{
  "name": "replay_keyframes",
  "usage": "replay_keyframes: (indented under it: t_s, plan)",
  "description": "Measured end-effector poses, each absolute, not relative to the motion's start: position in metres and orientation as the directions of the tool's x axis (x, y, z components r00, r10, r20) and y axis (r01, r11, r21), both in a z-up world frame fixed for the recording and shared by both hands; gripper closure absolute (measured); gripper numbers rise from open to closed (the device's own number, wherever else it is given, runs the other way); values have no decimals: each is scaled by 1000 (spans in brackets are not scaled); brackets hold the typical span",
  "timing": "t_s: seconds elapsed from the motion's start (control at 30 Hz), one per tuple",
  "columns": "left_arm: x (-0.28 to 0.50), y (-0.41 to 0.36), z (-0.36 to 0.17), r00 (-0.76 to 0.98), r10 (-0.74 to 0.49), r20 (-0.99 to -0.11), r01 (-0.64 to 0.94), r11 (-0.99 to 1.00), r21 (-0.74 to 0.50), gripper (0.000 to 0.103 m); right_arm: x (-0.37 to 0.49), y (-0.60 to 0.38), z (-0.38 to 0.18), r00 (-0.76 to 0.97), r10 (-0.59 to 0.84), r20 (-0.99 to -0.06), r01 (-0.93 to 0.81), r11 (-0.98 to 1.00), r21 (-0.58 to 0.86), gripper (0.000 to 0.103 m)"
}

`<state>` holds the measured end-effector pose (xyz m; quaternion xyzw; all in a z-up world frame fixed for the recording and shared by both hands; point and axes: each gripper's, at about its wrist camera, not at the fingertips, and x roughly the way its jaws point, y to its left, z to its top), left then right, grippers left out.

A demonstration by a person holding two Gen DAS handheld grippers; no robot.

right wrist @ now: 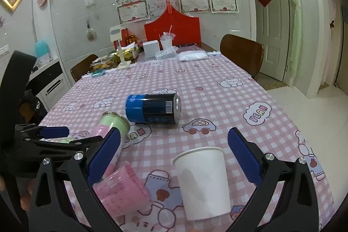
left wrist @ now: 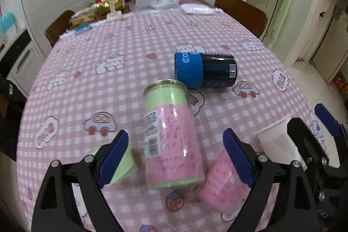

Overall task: Flip cup upside down
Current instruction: 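Reach the left gripper to the pink-labelled can and close around it, then lift the pink can with the left gripper and rotate it upright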

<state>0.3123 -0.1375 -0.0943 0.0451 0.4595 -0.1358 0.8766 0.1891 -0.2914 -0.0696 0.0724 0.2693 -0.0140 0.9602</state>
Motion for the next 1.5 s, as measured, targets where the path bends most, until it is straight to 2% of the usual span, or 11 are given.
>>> replay_keyframes:
  t_s: [0.3, 0.33, 0.4, 0.47, 0.8, 1.2, 1.5]
  plan:
    - [339, -147, -115, 510, -143, -848, 263, 965, -5, 17, 204, -297, -79, 839, 12, -544, 77, 987, 139, 8]
    - [343, -148, -120, 500, -128, -857, 258, 966, 6, 20, 205, -298, -81, 836, 13, -548, 77, 987, 141, 8]
    - [347, -148, -125, 482, -129, -866, 262, 965, 2, 31, 206, -299, -83, 833, 15, -553, 79, 986, 145, 8]
    - [349, -148, -129, 474, -123, -872, 259, 966, 4, 35, 208, -300, -85, 831, 16, -556, 81, 985, 149, 8]
    - [352, -156, -131, 485, -107, -868, 276, 961, 35, 35, 215, -297, -90, 817, 30, -576, 69, 986, 149, 8]
    - [356, -152, -133, 458, -175, -872, 285, 957, -42, 34, 218, -296, -94, 804, 38, -593, 70, 985, 157, 8]
    - [338, -140, -94, 524, -243, -816, 297, 950, -92, 34, 206, -289, -80, 835, 38, -548, 61, 985, 161, 8]
